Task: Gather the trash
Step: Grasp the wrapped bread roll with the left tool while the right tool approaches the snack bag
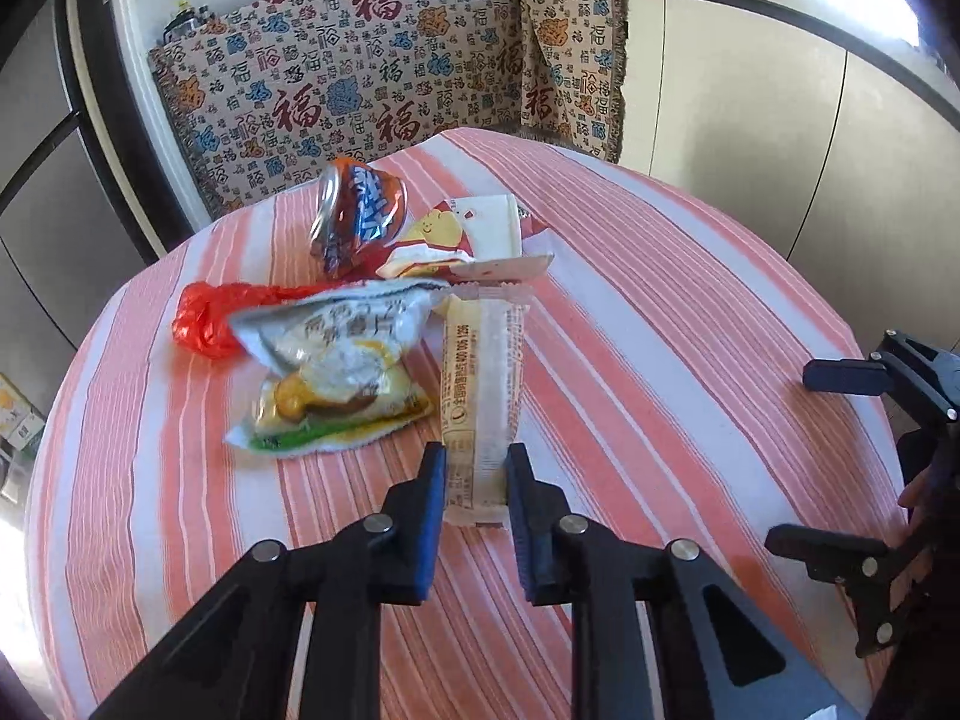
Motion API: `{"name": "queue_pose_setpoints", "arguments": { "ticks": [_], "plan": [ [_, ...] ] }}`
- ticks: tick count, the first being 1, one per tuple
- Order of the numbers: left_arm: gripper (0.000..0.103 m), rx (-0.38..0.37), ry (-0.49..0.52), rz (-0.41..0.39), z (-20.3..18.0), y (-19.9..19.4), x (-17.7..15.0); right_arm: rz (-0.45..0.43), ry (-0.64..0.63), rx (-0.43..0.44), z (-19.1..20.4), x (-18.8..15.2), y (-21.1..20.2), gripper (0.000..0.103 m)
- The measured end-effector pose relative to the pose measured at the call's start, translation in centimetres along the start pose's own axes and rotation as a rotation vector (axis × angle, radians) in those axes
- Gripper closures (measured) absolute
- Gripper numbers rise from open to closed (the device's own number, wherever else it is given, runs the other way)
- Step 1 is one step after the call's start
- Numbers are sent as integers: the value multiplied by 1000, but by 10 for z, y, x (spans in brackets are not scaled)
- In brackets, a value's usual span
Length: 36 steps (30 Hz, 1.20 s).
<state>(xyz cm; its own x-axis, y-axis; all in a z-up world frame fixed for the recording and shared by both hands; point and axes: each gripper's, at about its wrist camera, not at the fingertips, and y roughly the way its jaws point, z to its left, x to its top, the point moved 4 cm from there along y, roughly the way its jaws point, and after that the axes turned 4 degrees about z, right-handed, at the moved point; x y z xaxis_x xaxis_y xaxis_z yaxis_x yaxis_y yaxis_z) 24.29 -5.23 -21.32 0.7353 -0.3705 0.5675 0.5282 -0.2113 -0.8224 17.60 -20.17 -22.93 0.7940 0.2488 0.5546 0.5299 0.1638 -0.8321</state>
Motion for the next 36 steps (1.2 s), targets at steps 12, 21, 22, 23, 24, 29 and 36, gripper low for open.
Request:
{"name": "queue_pose_setpoints", "arguments": {
  "ticks": [12, 21, 22, 23, 24, 29, 36],
  "plan": [
    [77, 70, -294, -58, 35, -71, -86, 10, 9, 10, 3, -1, -1, 6],
    [31, 89, -294, -1, 43, -38, -80, 35, 17, 18, 9, -1, 0, 6],
    [31, 92, -286, -1, 43, -37, -78, 39, 15, 19, 11, 0, 1, 6],
    [31, 101, -283, 2, 43, -36, -77, 43, 13, 21, 12, 1, 2, 6],
    [29, 118, -285, 10, 44, -33, -77, 46, 12, 24, 13, 2, 3, 6],
    [28, 130, -303, 13, 49, -31, -76, 62, 5, 31, 20, 11, 10, 6],
    [28, 135, -302, 13, 49, -31, -76, 91, -26, 28, 32, 16, 23, 6]
  ]
}}
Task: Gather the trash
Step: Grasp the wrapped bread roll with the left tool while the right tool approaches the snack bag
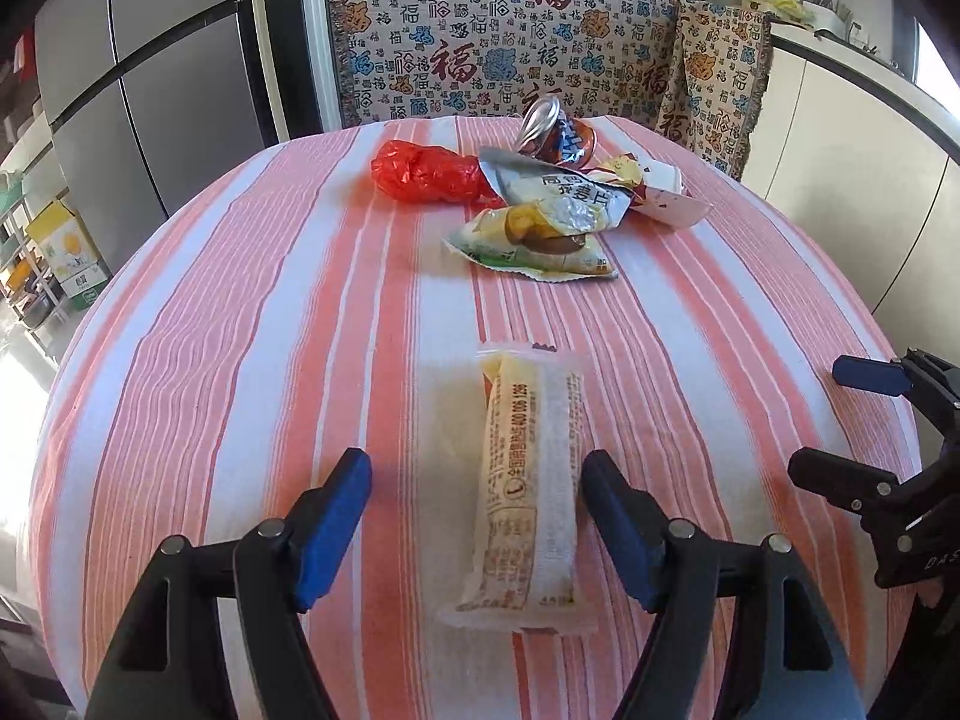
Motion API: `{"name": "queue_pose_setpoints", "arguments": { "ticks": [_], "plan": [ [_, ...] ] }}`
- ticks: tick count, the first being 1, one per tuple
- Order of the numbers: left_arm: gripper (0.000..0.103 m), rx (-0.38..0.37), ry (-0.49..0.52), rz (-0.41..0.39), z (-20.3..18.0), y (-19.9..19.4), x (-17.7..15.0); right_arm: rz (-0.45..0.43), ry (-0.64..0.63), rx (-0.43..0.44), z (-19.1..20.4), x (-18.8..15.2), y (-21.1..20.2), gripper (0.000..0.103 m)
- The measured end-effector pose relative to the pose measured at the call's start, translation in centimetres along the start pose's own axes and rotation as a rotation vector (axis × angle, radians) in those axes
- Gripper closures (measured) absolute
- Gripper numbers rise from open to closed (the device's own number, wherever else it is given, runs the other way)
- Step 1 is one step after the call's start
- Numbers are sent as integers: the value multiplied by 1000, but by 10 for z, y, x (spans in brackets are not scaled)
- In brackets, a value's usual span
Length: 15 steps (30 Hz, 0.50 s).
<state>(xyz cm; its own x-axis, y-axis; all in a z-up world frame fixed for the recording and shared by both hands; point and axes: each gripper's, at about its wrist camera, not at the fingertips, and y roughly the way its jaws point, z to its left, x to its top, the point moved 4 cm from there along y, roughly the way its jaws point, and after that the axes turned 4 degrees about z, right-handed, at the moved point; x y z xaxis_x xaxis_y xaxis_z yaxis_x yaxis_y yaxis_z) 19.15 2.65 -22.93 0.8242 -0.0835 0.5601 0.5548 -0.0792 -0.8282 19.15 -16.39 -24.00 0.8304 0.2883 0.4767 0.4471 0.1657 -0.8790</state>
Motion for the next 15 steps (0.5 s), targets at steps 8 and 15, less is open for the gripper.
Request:
{"name": "queue_pose_setpoints", "arguments": {
  "ticks": [8, 15],
  "plan": [
    [55, 34, -63, -18, 33, -6, -1, 27, -27, -10, 8, 20, 15, 2],
    [54, 52, -92, -20, 42, -7, -2, 0, 3, 70, 42, 89, 57, 0]
  ]
}}
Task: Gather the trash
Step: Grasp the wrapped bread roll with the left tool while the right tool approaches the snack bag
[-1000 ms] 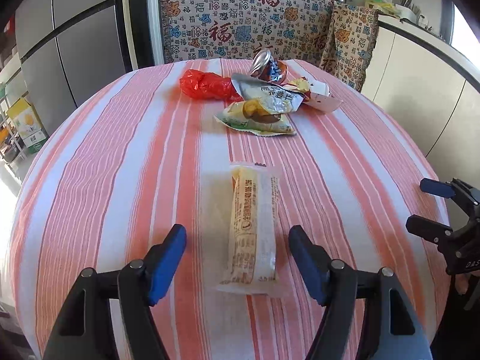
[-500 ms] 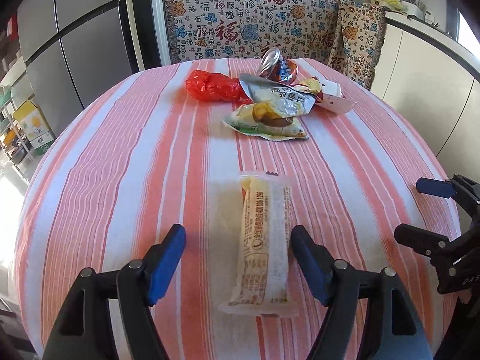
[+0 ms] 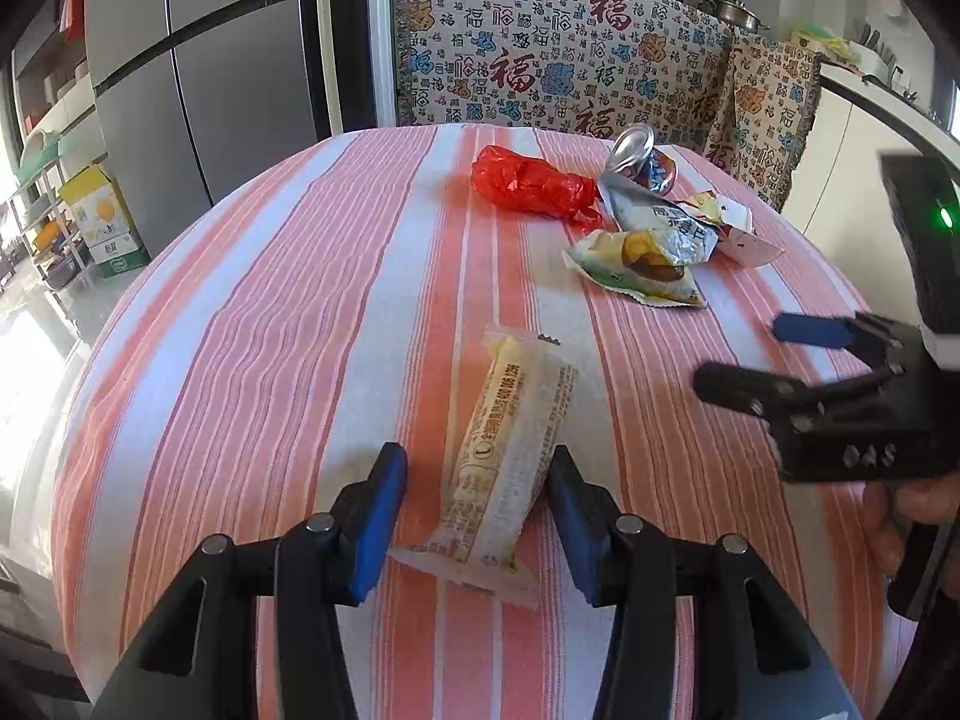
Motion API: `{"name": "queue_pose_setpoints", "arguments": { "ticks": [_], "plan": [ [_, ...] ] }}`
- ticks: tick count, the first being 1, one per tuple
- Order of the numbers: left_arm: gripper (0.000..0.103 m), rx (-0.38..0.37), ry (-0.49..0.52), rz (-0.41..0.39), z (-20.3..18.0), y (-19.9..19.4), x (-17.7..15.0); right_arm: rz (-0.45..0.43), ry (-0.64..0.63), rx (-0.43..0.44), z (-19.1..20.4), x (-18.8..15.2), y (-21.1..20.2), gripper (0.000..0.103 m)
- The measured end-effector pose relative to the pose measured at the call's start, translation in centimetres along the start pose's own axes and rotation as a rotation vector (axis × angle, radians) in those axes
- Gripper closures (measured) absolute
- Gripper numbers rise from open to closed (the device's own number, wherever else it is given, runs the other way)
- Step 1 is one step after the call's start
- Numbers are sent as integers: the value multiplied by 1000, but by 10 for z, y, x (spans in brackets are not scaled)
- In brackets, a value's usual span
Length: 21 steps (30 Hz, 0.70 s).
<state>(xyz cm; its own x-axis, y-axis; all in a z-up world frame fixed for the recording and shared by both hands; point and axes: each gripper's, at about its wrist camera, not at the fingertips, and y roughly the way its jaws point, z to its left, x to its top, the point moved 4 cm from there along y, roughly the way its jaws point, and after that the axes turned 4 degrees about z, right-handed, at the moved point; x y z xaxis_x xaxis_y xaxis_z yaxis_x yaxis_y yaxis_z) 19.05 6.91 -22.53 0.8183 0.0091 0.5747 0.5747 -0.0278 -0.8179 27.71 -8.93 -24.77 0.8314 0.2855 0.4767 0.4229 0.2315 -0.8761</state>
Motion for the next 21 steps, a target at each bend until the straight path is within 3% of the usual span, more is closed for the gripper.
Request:
{"name": "queue_pose_setpoints", "arguments": {
  "ticks": [3, 7, 8, 9, 12, 13, 17, 21],
  "plan": [
    [54, -2, -3, 0, 2, 1, 0, -24, 33, 52, 14, 27, 17, 0],
    [53, -9, -7, -1, 4, 1, 0, -33, 52, -16, 15, 37, 26, 4],
    [53, -7, -5, 0, 4, 1, 0, -35, 40, -59, 15, 36, 23, 18],
    [53, -6, -4, 0, 4, 0, 0, -29, 6, -83, 16, 31, 20, 23],
    [53, -5, -2, 0, 3, 0, 0, -33, -51, -49, 14, 12, 3, 40],
    [53, -5, -2, 0, 3, 0, 0, -36, -67, -41, 12, 3, -4, 51],
    [52, 1, 4, 1, 2, 0, 1, -38, -103, -26, -5, -41, -33, 52],
    [44, 0, 20, 6, -2, 2, 1, -44, -58, -17, -17, -63, -49, 52]
  ]
}}
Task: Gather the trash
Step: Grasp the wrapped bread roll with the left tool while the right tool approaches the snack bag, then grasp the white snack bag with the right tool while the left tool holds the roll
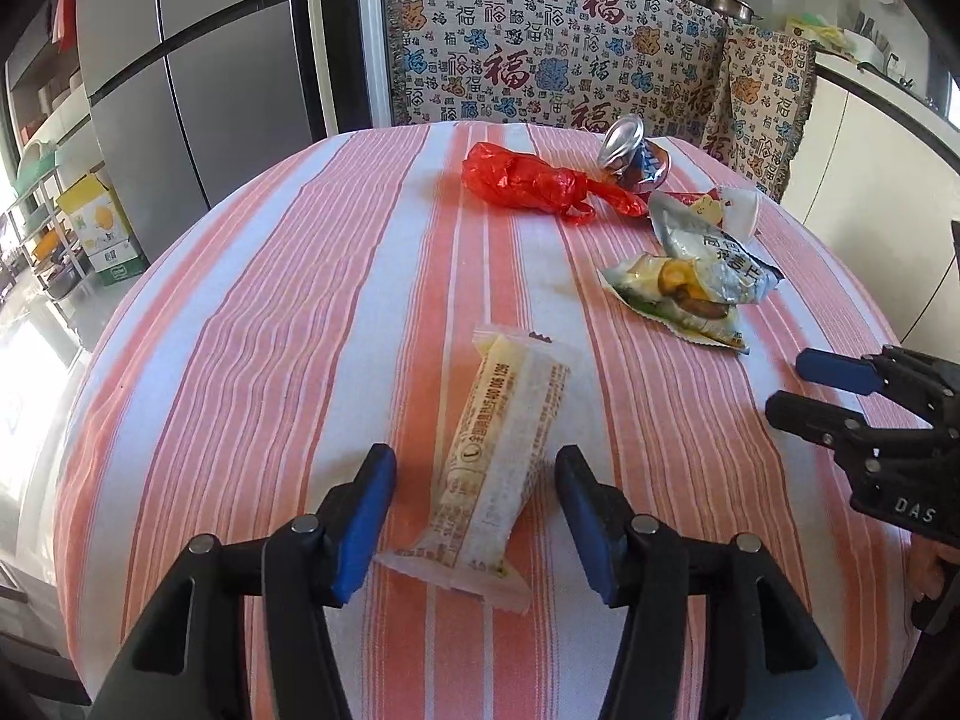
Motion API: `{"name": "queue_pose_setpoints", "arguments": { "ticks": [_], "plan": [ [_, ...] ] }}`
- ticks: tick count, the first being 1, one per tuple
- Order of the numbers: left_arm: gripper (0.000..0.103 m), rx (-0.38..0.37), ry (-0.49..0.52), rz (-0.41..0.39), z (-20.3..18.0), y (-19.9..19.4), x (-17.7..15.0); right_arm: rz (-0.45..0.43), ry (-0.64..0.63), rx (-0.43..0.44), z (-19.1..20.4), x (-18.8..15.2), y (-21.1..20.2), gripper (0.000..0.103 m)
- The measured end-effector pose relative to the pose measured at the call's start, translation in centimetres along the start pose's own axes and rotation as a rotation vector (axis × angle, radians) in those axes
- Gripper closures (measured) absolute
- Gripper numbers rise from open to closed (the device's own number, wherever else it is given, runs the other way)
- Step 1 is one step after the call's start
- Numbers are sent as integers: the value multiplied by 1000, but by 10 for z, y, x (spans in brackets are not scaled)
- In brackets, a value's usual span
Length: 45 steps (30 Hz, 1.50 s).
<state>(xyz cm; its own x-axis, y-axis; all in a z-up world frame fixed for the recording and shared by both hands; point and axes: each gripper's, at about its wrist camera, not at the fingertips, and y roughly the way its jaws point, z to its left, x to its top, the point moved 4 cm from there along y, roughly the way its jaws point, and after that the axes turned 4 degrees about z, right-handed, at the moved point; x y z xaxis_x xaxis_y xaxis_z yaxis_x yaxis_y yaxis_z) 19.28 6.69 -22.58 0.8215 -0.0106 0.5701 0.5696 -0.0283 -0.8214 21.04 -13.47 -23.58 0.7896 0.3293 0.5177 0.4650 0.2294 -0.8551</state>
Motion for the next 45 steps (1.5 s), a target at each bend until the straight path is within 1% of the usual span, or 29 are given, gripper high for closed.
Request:
{"name": "queue_pose_setpoints", "arguments": {
  "ticks": [1, 2, 3, 4, 5, 7, 9, 11, 13, 15, 18, 19, 20, 22, 23, 25, 27, 28, 29, 31, 33, 36, 38, 41, 42, 43, 44, 45],
  "plan": [
    [44, 3, 3, 1, -1, 0, 0, -1, 8, 9, 0, -2, -2, 47],
    [43, 3, 4, 1, -1, 0, 0, -1, 11, 21, 0, -3, -3, 35],
    [43, 2, 4, 1, -1, 0, -1, 1, 10, 31, 0, -3, -2, 28],
    [43, -1, 2, 1, -1, -1, -1, 1, 11, 35, 1, 0, -1, 16],
    [43, -1, 1, 1, 0, 0, -1, -6, 11, 34, -1, 4, -1, 13],
    [42, -1, 2, 1, 0, 0, -1, -37, 4, 13, -6, 20, -2, 13],
    [42, -1, 0, 1, 0, -1, -1, -80, -13, 13, -7, 41, -5, 13],
    [42, 0, 1, 1, -1, -1, -1, -74, -48, 18, -5, 61, 3, 12],
    [42, 0, 1, 1, 0, -1, -1, -50, -86, 30, -1, 70, 17, 13],
    [42, -1, 1, 1, -1, 0, -1, 0, -96, 52, 2, 71, 31, 32],
    [42, -2, 0, 1, 0, 0, -1, 3, -27, 92, -2, 57, 24, 59],
    [42, -3, 0, 1, 0, 0, -1, 8, 9, 102, -4, 48, 17, 62],
    [42, -3, 0, 1, -1, 0, -1, 18, 46, 106, -7, 38, 10, 77],
    [42, -2, 0, 1, -1, 0, -1, 48, 108, 125, -11, 17, -1, 77],
    [42, -2, 0, 1, -1, 0, -1, 57, 119, 136, -9, 7, -7, 81],
    [42, -3, 0, 0, -1, -1, -1, 68, 119, 151, -6, -8, -14, 81],
    [42, -8, -3, 0, 0, -1, -1, 70, 104, 134, -4, -13, -19, 79],
    [42, -14, -6, -1, 0, -1, -1, 59, 87, 118, -5, -12, -21, 63],
    [42, -30, -11, -3, 2, -3, 0, 42, 72, 93, -6, -10, -24, 38],
    [42, -82, -15, -2, 3, -6, -2, 6, 79, 61, -12, -2, -30, 23],
    [42, -125, -16, 5, 4, -11, -4, 7, 93, 75, -15, 5, -30, 23],
    [42, -159, -15, 8, 7, -17, -5, 20, 92, 61, -10, 18, -23, 23],
    [42, -166, 3, 11, 5, -20, -3, 39, 97, 48, -6, 25, -14, 23],
    [42, -145, 45, 17, -1, -19, 2, 79, 126, 51, -5, 35, 3, 23],
    [48, -138, 56, 18, -3, -18, 3, 93, 133, 55, -5, 37, 7, 24],
    [58, -133, 64, 22, -3, -17, 3, 111, 141, 62, -6, 38, 11, 44],
    [85, -127, 70, 37, -4, -15, 3, 124, 147, 65, -7, 38, 13, 64],
    [84, -124, 70, 46, -4, -13, 2, 119, 154, 89, -7, 38, 10, 72]
  ]
}}
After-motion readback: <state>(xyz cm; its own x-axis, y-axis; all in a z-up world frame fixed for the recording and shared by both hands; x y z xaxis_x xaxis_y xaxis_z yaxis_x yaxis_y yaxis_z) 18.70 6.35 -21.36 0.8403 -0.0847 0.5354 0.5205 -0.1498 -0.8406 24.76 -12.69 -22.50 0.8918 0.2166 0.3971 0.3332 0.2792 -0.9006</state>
